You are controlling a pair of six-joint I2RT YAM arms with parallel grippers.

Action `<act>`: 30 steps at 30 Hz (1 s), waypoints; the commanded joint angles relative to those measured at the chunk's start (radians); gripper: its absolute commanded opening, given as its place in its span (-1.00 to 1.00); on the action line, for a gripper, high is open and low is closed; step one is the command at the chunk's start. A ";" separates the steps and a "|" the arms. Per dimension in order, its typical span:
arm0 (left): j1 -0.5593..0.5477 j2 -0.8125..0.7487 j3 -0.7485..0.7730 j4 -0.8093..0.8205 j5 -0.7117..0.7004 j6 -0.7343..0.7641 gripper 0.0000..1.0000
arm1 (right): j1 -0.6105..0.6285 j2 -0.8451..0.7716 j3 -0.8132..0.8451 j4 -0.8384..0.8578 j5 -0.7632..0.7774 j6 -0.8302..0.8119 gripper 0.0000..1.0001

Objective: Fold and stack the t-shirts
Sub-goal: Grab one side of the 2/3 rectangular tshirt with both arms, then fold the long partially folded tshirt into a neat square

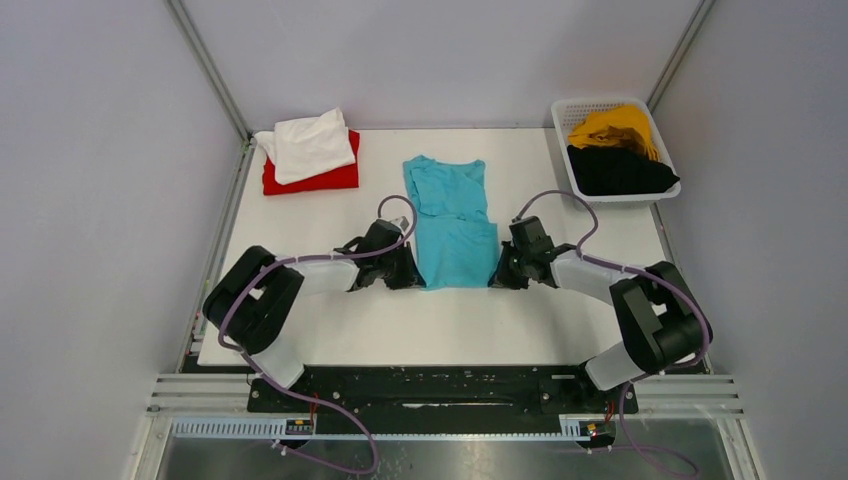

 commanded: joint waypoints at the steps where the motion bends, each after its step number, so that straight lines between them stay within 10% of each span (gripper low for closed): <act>1: -0.019 -0.097 -0.094 -0.035 0.009 0.012 -1.00 | 0.002 -0.117 -0.071 -0.088 -0.017 -0.024 -1.00; 16: -0.139 -0.851 -0.283 -0.308 0.004 -0.067 -1.00 | 0.090 -0.826 -0.161 -0.388 -0.192 0.013 -1.00; 30: 0.045 -0.722 -0.048 -0.298 -0.134 0.002 -1.00 | -0.013 -0.477 0.121 -0.154 -0.308 0.027 -1.00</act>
